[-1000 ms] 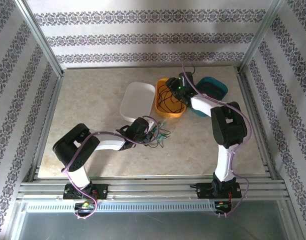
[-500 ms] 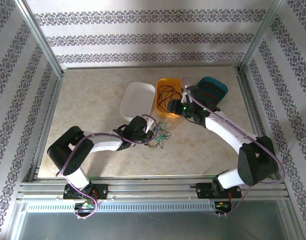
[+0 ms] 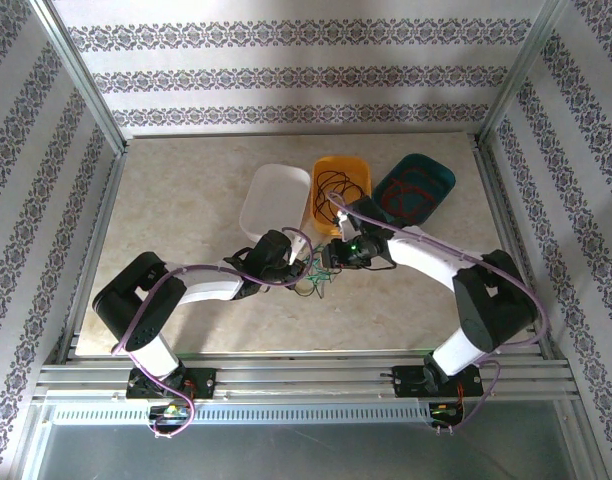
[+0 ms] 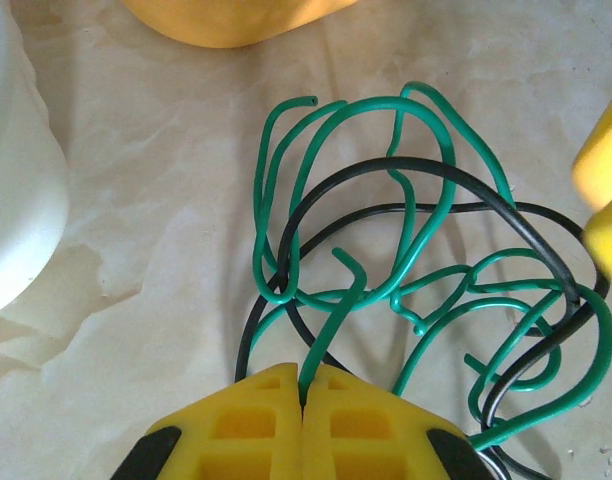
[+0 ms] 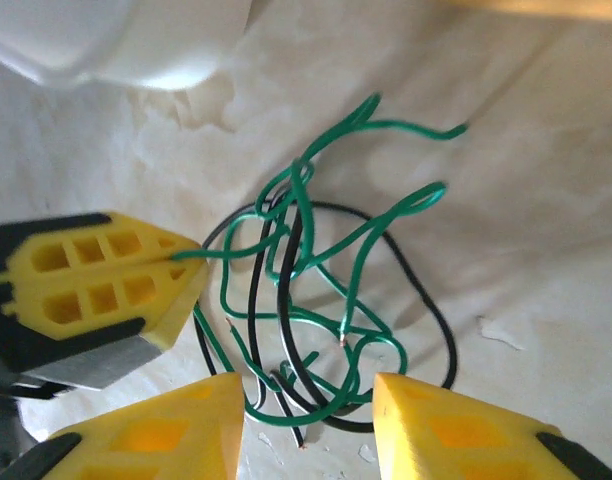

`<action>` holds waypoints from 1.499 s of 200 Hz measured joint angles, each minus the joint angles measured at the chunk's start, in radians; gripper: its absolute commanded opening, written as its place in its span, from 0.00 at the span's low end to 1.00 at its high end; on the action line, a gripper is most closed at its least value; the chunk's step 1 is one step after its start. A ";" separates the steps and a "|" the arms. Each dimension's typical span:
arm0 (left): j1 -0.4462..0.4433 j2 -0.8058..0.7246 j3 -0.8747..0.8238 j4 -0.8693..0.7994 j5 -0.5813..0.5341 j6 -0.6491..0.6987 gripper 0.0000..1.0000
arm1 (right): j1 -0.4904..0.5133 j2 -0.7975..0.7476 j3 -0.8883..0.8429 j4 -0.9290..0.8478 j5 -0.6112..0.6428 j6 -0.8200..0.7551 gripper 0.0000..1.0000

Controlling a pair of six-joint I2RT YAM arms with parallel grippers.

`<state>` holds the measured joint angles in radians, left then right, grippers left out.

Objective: Untangle the cables

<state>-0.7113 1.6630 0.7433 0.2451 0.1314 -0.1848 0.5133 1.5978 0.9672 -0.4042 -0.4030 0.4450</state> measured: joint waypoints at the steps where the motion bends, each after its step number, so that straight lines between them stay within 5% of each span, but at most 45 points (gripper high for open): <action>1: 0.000 0.000 0.000 0.000 0.000 0.000 0.00 | 0.000 0.002 0.000 0.000 0.000 0.000 0.34; 76: 0.000 0.000 0.000 0.000 0.000 0.000 0.00 | 0.002 0.100 0.057 0.003 -0.011 -0.034 0.26; 104: 0.000 0.000 0.000 0.000 0.000 0.000 0.00 | 0.002 0.101 0.057 0.004 -0.014 -0.037 0.11; 144: 0.000 -0.002 -0.009 0.001 -0.030 -0.007 0.00 | -0.021 0.067 0.025 0.020 -0.014 -0.021 0.06; 215: 0.005 -0.028 -0.064 0.001 -0.257 -0.044 0.00 | -0.249 -0.182 -0.152 0.056 0.094 0.162 0.05; 300: 0.086 -0.076 -0.101 -0.080 -0.571 -0.188 0.00 | -0.364 -0.315 -0.272 0.006 0.264 0.347 0.00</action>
<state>-0.6254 1.5867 0.6426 0.1646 -0.4393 -0.3733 0.1497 1.2831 0.6956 -0.3977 -0.1387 0.7921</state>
